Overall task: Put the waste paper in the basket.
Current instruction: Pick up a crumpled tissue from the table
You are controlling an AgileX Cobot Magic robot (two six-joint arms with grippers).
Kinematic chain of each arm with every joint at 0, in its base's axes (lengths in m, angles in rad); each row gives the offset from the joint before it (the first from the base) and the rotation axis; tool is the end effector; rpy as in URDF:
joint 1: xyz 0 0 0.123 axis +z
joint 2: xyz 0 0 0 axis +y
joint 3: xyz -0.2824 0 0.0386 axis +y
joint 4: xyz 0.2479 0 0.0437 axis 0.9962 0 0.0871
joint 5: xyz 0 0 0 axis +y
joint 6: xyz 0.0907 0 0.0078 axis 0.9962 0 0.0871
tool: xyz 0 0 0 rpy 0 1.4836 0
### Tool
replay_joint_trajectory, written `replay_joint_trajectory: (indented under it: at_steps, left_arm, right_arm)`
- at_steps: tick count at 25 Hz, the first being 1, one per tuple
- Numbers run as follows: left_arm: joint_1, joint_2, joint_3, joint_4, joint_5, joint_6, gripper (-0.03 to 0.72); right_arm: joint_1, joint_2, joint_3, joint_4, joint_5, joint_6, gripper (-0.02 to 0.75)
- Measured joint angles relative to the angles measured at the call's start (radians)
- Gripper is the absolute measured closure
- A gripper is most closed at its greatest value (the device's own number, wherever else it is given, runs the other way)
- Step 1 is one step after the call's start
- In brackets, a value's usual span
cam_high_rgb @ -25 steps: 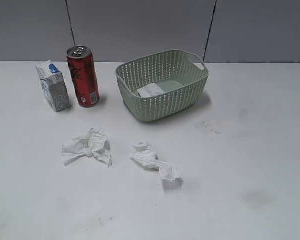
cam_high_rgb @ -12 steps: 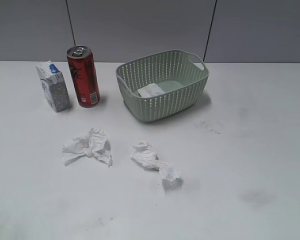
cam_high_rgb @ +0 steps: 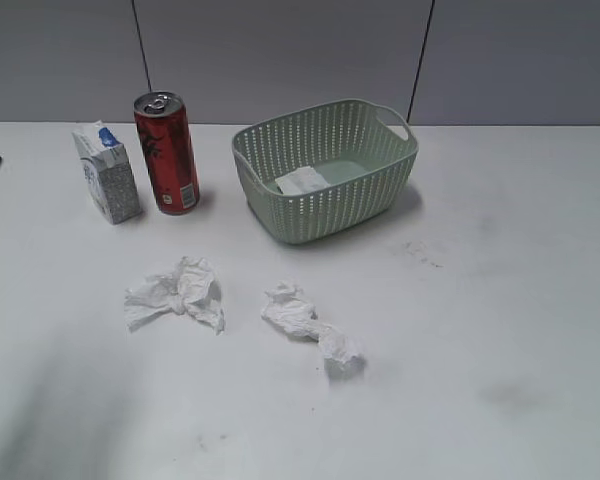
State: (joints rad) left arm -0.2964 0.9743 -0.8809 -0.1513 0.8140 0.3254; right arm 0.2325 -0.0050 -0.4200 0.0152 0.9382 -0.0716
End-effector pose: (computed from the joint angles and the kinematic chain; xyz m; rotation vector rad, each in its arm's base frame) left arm 0.1752 -0.0639 0.3328 0.6605 2.2921 -0.1666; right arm 0.0076 0.0029 0.2645 -0.3017 1.9759 0.1215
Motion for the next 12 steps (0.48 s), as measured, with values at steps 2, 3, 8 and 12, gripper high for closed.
replay_joint_trajectory:
  at_steps: [2,3,8,12]
  left_arm:
    - [-0.015,0.114,-0.030,-0.009,-0.001,0.027,0.097]
    - [-0.024,0.170,-0.046,-0.014,-0.003,0.043,0.097]
    - [-0.089,0.429,-0.113,-0.018,-0.019,0.084,0.097]
    - [-0.147,0.620,-0.168,-0.008,-0.070,0.086,0.097]
  right_arm:
    - [0.000,0.000,0.000,0.000,0.001,0.000,0.148]
    - [0.000,0.000,0.000,0.000,0.001,0.000,0.148]
    - [0.000,0.000,0.000,0.000,0.001,0.000,0.148]
    - [0.000,0.000,0.000,0.000,0.001,0.000,0.148]
